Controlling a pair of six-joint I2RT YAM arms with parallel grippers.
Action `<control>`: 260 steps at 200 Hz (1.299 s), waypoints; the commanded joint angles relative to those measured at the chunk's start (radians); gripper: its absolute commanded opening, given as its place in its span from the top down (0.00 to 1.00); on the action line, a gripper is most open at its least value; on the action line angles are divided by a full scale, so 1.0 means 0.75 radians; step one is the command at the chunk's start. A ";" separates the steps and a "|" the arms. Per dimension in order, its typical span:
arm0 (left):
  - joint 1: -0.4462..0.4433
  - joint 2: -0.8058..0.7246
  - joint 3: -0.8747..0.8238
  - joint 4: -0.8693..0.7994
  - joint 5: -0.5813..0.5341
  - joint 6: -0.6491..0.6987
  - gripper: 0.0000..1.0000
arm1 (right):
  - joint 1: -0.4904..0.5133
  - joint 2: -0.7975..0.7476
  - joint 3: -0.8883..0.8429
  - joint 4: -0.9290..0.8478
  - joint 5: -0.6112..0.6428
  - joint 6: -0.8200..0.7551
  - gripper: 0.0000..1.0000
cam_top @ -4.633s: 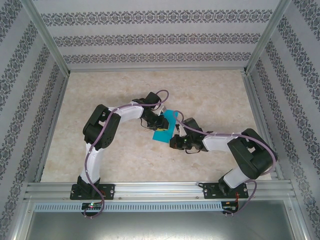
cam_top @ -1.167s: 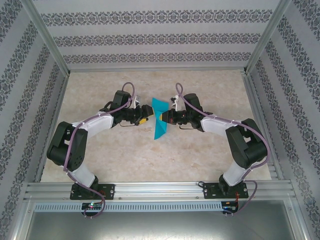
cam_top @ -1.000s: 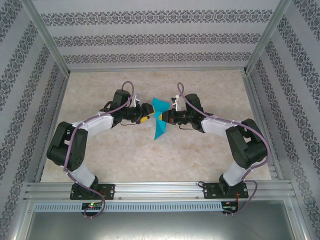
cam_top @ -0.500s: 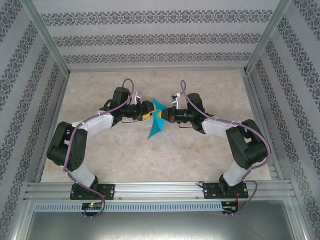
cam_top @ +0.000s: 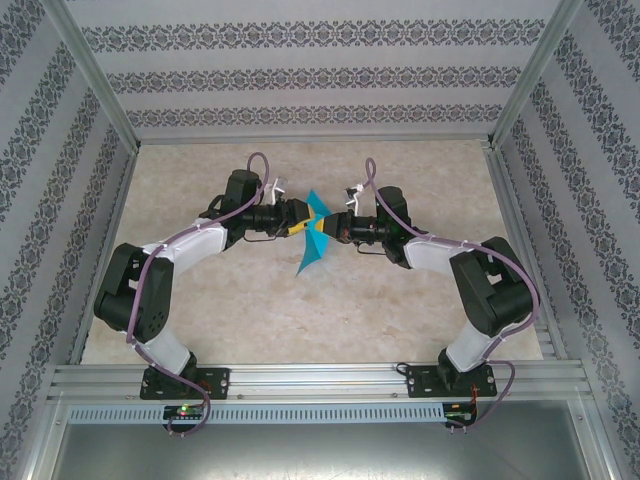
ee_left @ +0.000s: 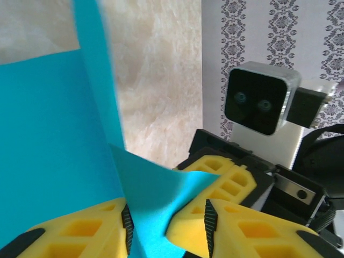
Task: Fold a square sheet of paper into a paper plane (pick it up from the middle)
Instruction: Turn over the paper at the center of the table.
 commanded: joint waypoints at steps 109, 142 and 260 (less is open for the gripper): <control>-0.021 0.055 0.101 -0.102 0.054 0.114 0.69 | -0.040 0.062 -0.037 0.177 -0.038 0.101 0.98; -0.024 0.076 0.118 -0.136 0.069 0.141 0.71 | -0.040 0.062 -0.038 0.177 -0.040 0.103 0.97; -0.022 0.089 0.153 -0.170 0.048 0.152 0.89 | -0.090 -0.030 -0.108 0.053 0.000 0.041 0.71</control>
